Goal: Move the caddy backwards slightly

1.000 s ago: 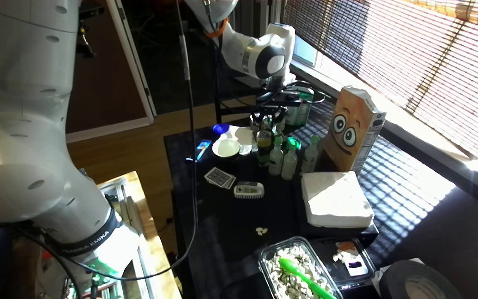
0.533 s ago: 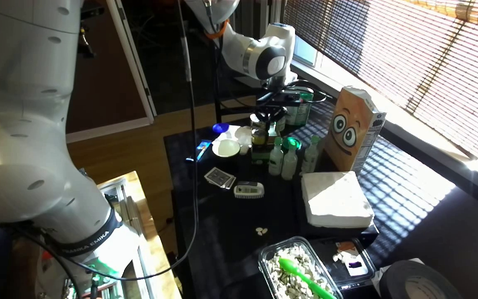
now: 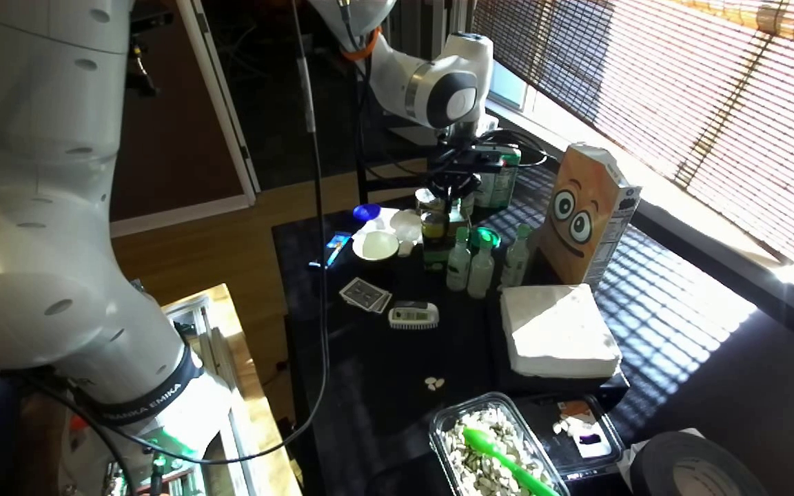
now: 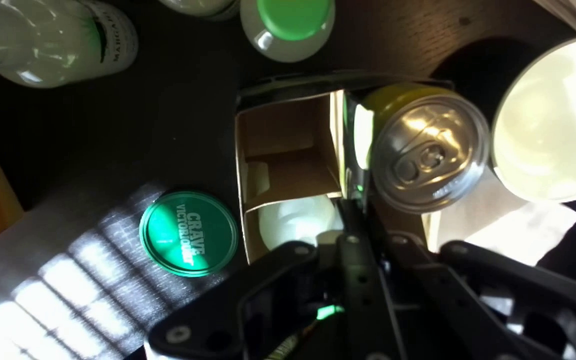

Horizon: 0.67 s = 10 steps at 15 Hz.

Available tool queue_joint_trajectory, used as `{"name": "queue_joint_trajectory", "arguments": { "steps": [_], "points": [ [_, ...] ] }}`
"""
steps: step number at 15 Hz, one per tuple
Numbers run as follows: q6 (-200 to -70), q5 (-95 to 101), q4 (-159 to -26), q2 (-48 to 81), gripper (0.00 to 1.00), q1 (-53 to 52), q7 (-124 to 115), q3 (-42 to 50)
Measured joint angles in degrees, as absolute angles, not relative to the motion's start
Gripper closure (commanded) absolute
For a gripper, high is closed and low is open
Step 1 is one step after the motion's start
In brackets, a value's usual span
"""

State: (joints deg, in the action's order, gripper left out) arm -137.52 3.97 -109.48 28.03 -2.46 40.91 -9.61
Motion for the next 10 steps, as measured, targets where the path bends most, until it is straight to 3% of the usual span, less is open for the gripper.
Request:
{"name": "queue_joint_trajectory", "arguments": {
  "steps": [10],
  "points": [
    [-133.8,5.9,-105.3,25.7,0.99,-2.5,41.3,-9.1]
  ]
}}
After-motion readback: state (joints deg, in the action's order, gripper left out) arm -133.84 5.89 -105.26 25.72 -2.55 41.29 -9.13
